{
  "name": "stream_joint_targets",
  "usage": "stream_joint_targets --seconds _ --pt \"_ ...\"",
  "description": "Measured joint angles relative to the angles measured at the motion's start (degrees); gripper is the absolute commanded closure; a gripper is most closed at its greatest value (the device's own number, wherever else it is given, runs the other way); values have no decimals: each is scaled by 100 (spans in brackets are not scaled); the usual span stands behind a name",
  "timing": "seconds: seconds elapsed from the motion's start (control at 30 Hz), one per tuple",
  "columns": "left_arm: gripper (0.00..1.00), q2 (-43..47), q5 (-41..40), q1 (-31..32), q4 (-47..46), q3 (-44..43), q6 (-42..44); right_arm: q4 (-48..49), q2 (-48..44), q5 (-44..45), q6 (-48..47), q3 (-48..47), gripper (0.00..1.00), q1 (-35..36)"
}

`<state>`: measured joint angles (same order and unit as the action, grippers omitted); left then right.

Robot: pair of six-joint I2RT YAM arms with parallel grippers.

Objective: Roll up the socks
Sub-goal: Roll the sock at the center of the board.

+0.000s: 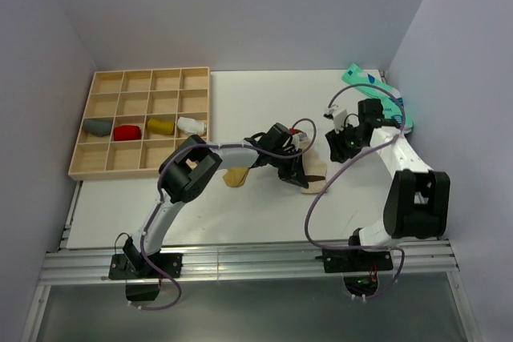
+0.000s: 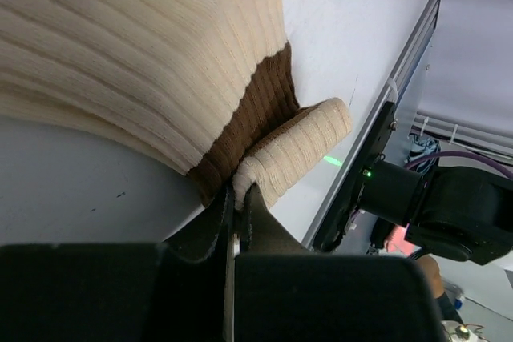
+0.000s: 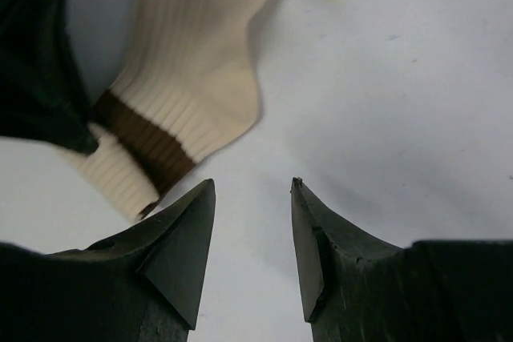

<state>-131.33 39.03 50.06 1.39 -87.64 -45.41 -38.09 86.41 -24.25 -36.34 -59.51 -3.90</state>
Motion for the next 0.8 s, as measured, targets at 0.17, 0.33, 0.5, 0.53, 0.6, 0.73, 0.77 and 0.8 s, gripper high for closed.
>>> stream_joint_targets --seconds 0.17,0.33,0.5,0.53,0.6,0.73,0.77,0.8 --pt "100 -96 72 -15 332 -229 -20 -391 -949 -535 -951 612 47 13" --pt "100 -157 157 -33 463 -337 -52 -761 -1311 -953 -1906 916 44 122" --pt "100 -168 260 -50 540 -343 -83 -962 -1207 -1108 -2583 1268 43 387" --pt "100 -177 282 -55 577 -361 -83 -955 -1198 -1110 -2673 1333 43 452" --pt "100 -201 306 -61 647 -411 -81 -911 -1202 -1106 -2796 1497 41 581" --pt "100 -269 374 -81 793 -535 -81 -605 -1331 -935 -2861 1869 41 905" --pt "100 -273 382 -81 820 -551 -79 -487 -1425 -883 -2857 1985 41 984" --pt "100 -278 385 -81 852 -564 -79 -382 -1541 -789 -2852 2092 41 1078"
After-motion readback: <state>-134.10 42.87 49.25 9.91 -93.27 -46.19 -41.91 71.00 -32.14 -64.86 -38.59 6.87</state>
